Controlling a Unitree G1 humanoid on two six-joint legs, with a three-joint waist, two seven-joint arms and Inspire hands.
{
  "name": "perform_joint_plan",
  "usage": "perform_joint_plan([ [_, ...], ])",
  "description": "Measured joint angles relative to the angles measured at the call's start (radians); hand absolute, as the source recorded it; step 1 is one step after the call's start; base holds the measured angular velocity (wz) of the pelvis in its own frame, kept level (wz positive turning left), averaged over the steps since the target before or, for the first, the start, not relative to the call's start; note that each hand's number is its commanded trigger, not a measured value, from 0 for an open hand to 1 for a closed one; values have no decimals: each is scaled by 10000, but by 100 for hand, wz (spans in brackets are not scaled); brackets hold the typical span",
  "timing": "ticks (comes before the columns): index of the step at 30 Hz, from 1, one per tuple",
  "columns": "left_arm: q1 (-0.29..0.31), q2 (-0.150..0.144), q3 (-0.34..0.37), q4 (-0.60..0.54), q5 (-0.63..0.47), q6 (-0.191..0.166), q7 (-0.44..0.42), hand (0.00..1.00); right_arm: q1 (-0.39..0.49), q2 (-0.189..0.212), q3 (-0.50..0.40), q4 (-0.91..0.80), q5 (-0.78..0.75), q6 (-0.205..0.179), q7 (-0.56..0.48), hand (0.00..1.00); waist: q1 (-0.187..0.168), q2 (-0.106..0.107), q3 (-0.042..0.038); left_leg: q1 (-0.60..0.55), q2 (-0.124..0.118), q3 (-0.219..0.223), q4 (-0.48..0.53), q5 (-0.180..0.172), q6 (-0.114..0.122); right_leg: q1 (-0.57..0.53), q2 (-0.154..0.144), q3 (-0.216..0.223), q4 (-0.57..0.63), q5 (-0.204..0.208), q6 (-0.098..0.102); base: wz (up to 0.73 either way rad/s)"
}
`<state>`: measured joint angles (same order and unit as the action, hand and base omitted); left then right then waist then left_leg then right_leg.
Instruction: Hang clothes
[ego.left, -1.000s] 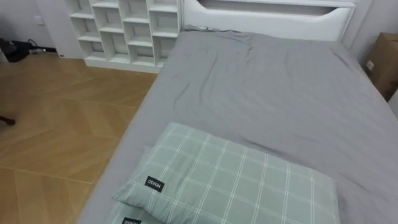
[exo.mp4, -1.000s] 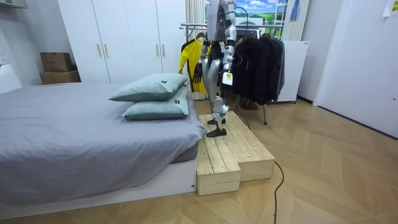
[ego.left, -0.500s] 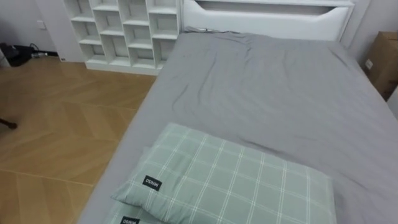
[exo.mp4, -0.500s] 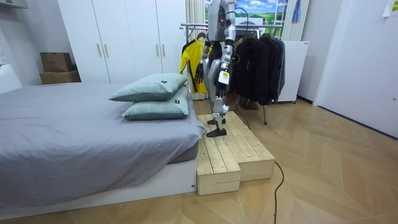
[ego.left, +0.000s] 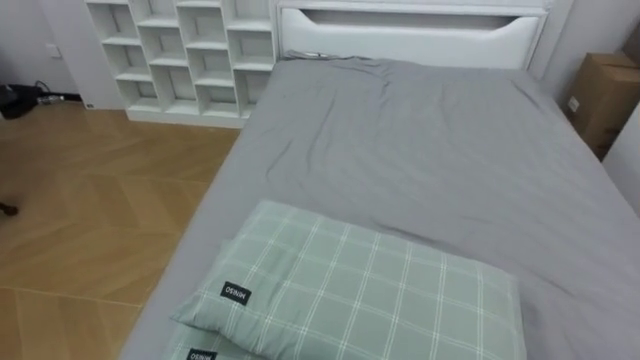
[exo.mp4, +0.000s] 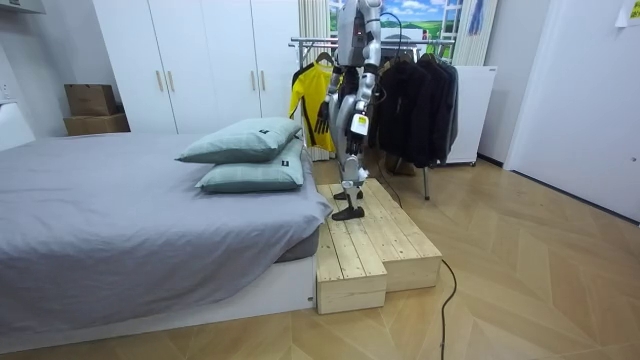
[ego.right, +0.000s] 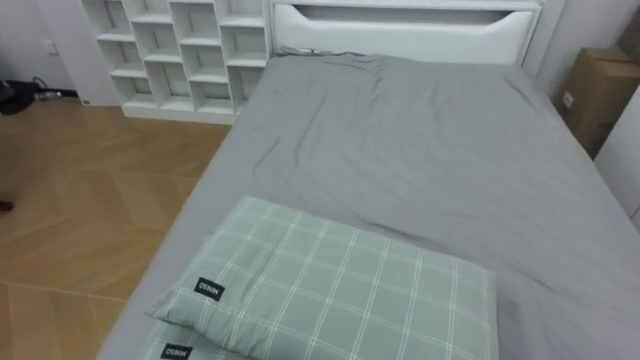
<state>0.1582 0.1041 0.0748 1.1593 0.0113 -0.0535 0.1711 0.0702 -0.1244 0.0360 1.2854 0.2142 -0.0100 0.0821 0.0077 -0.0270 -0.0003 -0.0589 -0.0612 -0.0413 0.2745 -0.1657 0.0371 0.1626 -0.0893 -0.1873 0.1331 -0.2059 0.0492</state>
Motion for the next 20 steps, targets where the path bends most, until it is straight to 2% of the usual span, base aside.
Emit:
perform_joint_plan([
  [6,6,3,1,-2,0,1,-3,0,32,0,32,-2,208,-17,-78,0,-31,4,6,-10,6,82,5,4,-2,-29,-10,77,3,-58,-2,-4],
  [10,-9,15,9,0,0,3,-1,0,70,1,-24,-2,203,-51,-66,0,-77,-11,-6,45,5,157,-47,-3,4,-43,-10,281,28,-50,-12,-6],
  [13,0,14,9,21,-2,6,1,0,108,0,-212,22,203,-97,-53,0,-73,-37,14,192,28,310,-203,-7,6,-41,-11,482,32,-42,-20,-15],
  [16,-7,16,22,71,10,6,-3,0,117,5,-393,30,207,-119,43,0,-285,-14,19,274,33,331,-345,-7,5,-32,-12,503,33,-39,-22,-4],
  [20,-40,14,21,144,15,8,-70,0,215,6,-610,30,210,-134,182,0,-381,27,56,384,74,433,-465,-12,-5,-36,-3,604,50,-37,-23,-7],
])
